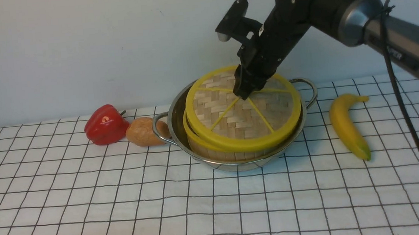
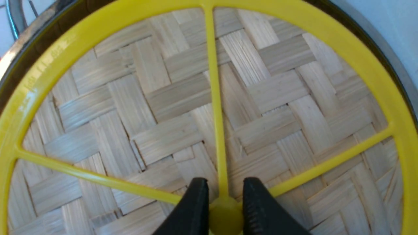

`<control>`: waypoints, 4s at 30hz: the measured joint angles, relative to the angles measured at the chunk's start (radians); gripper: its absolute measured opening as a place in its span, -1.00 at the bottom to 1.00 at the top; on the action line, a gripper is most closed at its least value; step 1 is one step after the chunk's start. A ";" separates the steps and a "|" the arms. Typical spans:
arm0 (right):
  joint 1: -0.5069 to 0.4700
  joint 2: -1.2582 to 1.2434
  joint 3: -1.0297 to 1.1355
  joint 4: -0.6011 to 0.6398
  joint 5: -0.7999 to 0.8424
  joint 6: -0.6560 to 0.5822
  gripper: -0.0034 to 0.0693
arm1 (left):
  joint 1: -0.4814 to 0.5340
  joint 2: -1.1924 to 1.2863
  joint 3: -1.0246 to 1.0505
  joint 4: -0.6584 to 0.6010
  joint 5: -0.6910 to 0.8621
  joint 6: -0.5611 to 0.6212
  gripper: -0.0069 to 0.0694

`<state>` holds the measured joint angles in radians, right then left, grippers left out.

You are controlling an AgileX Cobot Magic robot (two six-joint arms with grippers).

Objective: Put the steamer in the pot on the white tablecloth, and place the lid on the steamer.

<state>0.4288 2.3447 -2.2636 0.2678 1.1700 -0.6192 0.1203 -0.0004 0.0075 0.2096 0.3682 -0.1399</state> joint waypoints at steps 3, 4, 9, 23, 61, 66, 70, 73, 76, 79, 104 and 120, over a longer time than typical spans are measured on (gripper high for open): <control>0.000 0.008 -0.002 0.011 -0.017 -0.029 -0.50 | 0.000 0.000 0.000 0.000 0.000 0.000 -0.18; 0.000 0.010 -0.003 0.014 -0.017 -0.036 -0.50 | 0.000 0.000 0.000 0.000 0.000 0.000 -0.18; 0.000 0.011 -0.003 0.025 -0.025 -0.073 -0.50 | 0.000 0.000 0.000 0.000 0.000 0.000 -0.18; 0.001 0.012 -0.003 0.049 -0.064 -0.139 -0.50 | 0.000 0.000 0.000 0.000 0.000 0.000 -0.18; -0.029 -0.315 -0.008 -0.457 -0.322 0.322 0.46 | 0.000 0.000 0.000 0.000 0.000 0.000 -0.18; -0.047 -0.467 -0.008 -0.551 -0.328 0.683 -0.72 | 0.000 0.000 0.000 0.000 0.000 0.000 -0.18; -0.047 -0.534 -0.009 -0.524 -0.334 0.874 -0.94 | 0.000 0.000 0.000 0.000 0.000 0.000 -0.18; -0.047 -0.547 -0.009 -0.500 -0.334 0.953 -0.94 | 0.000 0.000 0.000 0.000 0.000 0.000 -0.18; -0.047 -0.548 -0.009 -0.469 -0.325 0.985 -0.94 | 0.000 0.000 0.000 0.000 0.000 0.000 -0.18; -0.047 -0.549 -0.009 -0.447 -0.281 0.993 -0.92 | 0.000 0.000 0.000 0.000 0.000 0.000 -0.18; -0.461 -1.863 2.053 -0.490 -1.047 1.090 -0.65 | 0.000 0.000 0.000 0.000 0.000 0.000 -0.18; -0.542 -2.339 2.273 -0.499 -0.852 1.063 -0.47 | 0.000 0.000 0.000 0.000 0.000 0.000 -0.18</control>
<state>-0.1128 0.0056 0.0090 -0.2313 0.3177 0.4435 0.1203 -0.0004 0.0075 0.2096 0.3682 -0.1399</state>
